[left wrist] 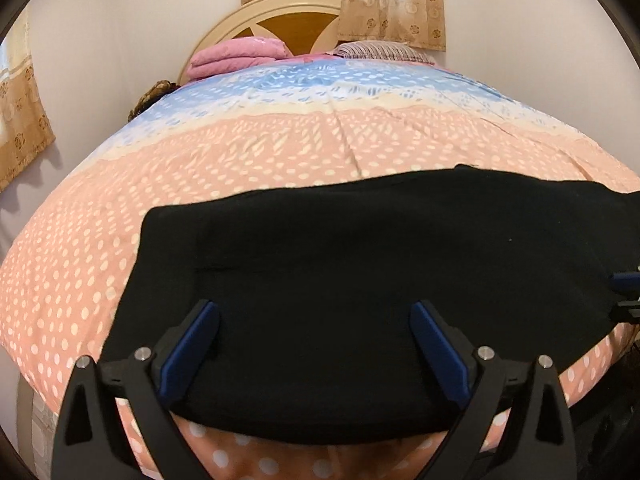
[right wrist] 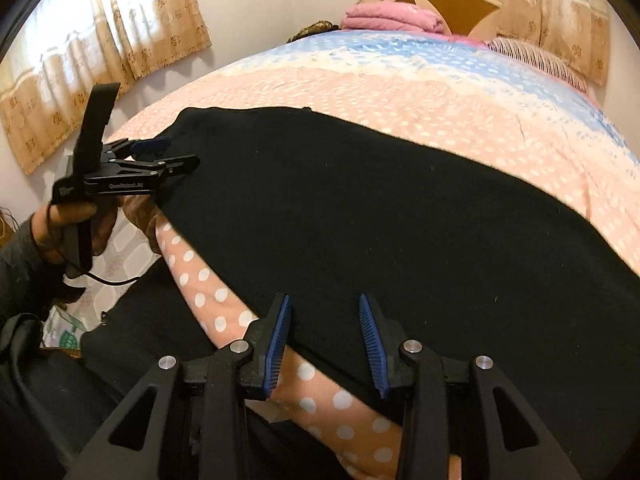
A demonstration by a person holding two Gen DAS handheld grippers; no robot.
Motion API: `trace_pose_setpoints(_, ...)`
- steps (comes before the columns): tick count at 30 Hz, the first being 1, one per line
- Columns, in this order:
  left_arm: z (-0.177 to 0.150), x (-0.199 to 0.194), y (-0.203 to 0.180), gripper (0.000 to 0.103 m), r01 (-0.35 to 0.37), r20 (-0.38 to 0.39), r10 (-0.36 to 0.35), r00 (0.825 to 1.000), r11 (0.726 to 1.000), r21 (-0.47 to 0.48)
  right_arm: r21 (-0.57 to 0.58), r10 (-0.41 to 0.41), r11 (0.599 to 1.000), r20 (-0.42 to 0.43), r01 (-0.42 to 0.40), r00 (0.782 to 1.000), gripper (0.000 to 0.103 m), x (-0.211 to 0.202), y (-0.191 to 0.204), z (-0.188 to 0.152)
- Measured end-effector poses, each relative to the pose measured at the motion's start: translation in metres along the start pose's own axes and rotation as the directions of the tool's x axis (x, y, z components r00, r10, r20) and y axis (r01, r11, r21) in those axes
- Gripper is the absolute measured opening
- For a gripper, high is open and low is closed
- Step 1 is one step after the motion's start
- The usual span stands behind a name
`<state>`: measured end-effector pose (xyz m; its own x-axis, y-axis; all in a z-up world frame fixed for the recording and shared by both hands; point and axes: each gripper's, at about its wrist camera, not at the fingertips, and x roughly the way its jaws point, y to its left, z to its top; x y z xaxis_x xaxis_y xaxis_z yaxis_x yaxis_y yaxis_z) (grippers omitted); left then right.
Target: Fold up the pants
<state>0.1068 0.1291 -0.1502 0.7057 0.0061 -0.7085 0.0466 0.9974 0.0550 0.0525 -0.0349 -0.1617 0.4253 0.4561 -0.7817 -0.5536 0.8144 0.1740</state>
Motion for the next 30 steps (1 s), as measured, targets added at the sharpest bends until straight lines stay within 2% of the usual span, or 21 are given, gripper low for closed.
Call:
trace_pose_setpoints(3, 0.0, 0.001, 0.0, 0.101, 0.006, -0.008, -0.006, 1.0, 1.0, -0.022, 0.036, 0.036, 0.999, -0.007, -0.036, 0.999, 0.038, -0.002, -0.007, -0.002)
trace_pose_setpoints(10, -0.002, -0.004, -0.002, 0.101, -0.016, -0.027, 0.015, 1.0, 1.0, -0.02, 0.038, 0.054, 0.998, -0.006, -0.053, 0.999, 0.038, -0.006, -0.011, -0.008)
trace_pose_setpoints(12, 0.0, -0.005, -0.005, 0.101, -0.038, -0.032, 0.038, 0.999, 0.999, -0.013, 0.044, 0.062, 0.997, -0.005, -0.062, 0.998, 0.038, -0.007, -0.014, -0.009)
trace_pose_setpoints(14, 0.005, -0.012, -0.01, 0.101, -0.071, -0.005, 0.071, 0.997, 0.997, 0.005, 0.065, 0.06, 0.996, 0.016, -0.061, 0.998, 0.038, -0.013, -0.019, -0.009)
trace_pose_setpoints(16, 0.013, -0.022, -0.022, 0.101, -0.076, 0.038, 0.075, 0.996, 0.996, 0.043, 0.083, 0.012, 0.996, 0.041, -0.015, 0.999, 0.038, -0.022, -0.028, -0.009)
trace_pose_setpoints(18, 0.019, -0.03, -0.035, 0.101, -0.052, 0.071, 0.047, 0.996, 0.997, 0.065, 0.113, -0.032, 0.993, 0.079, 0.023, 0.996, 0.038, -0.036, -0.041, -0.01)
trace_pose_setpoints(22, 0.027, -0.026, -0.065, 0.101, 0.026, 0.068, -0.033, 0.997, 0.994, 0.104, 0.205, -0.162, 0.97, 0.14, 0.132, 0.977, 0.038, -0.069, -0.074, -0.017)
trace_pose_setpoints(27, 0.021, -0.012, -0.102, 0.101, 0.072, 0.018, -0.077, 0.997, 0.983, 0.171, 0.373, -0.302, 0.899, 0.153, 0.228, 0.941, 0.038, -0.11, -0.135, -0.04)
trace_pose_setpoints(30, 0.012, -0.008, -0.104, 0.103, 0.08, 0.002, -0.081, 0.997, 0.983, 0.165, 0.453, -0.371, 0.85, 0.153, 0.269, 0.916, 0.038, -0.13, -0.169, -0.057)
